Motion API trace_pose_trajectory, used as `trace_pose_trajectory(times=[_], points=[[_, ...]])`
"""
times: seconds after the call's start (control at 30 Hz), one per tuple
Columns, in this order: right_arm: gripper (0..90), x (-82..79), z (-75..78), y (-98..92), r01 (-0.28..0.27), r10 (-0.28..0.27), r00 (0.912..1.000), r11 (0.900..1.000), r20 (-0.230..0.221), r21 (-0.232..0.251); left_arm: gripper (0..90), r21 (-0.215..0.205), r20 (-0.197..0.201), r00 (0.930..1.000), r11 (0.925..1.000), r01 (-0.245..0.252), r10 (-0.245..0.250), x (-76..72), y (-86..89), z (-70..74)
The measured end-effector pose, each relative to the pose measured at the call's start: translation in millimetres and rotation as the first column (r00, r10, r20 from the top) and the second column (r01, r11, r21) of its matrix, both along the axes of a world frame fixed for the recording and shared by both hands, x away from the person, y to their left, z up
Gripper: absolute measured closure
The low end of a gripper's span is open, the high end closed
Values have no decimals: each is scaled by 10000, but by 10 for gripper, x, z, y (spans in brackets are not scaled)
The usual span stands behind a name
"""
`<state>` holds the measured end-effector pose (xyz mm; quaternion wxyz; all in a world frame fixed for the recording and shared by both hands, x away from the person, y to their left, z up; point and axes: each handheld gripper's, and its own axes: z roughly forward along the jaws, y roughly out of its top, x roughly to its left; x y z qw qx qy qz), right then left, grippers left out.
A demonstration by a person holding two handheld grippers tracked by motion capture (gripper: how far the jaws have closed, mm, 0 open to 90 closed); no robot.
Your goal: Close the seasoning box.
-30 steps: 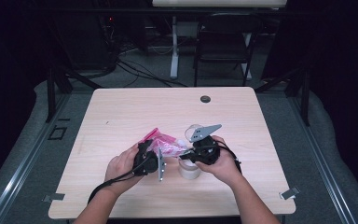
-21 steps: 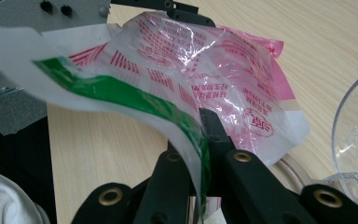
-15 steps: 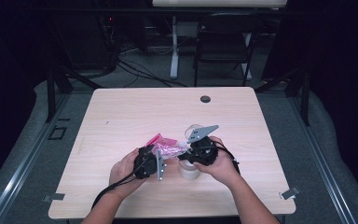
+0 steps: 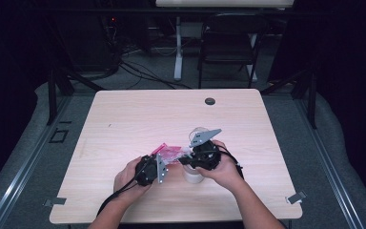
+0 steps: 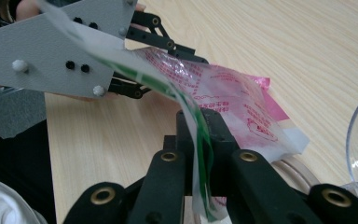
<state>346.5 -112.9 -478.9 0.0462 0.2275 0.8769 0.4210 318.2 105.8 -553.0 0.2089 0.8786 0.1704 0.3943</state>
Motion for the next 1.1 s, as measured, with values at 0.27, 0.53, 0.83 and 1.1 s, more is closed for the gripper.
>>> trace_pose_trajectory(times=[0.27, 0.53, 0.83, 1.1], points=[[731, -2, 23, -9, 56, -55, 10000, 9997, -61, 239, 770, -761, -575, 9983, 9970, -157, 113, 36, 58, -49], [664, -21, 92, -28, 175, -174, 9998, 9979, -10, 629, 781, -1544, -1166, 9929, 9872, -405, 225, 88, 151, -53], [617, -15, 174, -102, 520, -540, 9984, 9936, 168, 1000, 790, -2891, -1974, 9797, 9529, -915, 342, 172, 303, -41], [606, -23, 219, -159, 729, -768, 9967, 9897, 270, 1236, 797, -3783, -2516, 9671, 9159, -1341, 377, 231, 383, -41]])
